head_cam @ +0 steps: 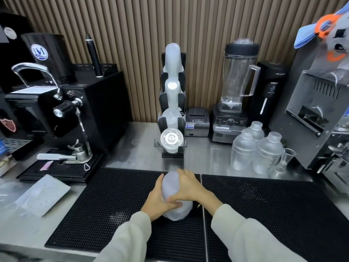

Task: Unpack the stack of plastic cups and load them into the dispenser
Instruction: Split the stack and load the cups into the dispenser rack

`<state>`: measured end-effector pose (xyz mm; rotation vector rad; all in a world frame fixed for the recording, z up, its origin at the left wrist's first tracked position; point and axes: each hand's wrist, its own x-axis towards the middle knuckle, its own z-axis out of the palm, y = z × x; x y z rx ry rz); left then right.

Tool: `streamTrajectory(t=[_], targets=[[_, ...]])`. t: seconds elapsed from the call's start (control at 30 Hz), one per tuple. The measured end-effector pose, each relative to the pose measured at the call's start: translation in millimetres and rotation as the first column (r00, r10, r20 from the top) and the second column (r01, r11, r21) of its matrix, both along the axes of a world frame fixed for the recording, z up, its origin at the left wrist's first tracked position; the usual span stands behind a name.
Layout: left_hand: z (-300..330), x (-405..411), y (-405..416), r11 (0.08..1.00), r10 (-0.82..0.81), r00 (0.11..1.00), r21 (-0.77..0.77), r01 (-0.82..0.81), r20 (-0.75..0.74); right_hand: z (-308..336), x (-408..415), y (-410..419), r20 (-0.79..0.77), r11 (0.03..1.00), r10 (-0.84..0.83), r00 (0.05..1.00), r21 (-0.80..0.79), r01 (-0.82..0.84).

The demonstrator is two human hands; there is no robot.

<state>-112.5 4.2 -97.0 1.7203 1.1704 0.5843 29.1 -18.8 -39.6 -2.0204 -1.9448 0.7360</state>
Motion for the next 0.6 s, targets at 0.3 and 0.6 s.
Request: streamTrajectory(t=[0.3, 0.6], targets=[[-9, 15, -20, 0.972, 0.217, 0.973, 0.075, -0.223, 0.084, 10, -3, 15, 0.066, 0.997, -0.055, 0.996, -0.048, 0.058], [-14, 10, -6, 0.993, 0.108, 0.989, 0.035, -0.112, 0.099, 1, -19, 18, 0.208, 0.982, -0.103, 0.973, -0.135, 0.133]])
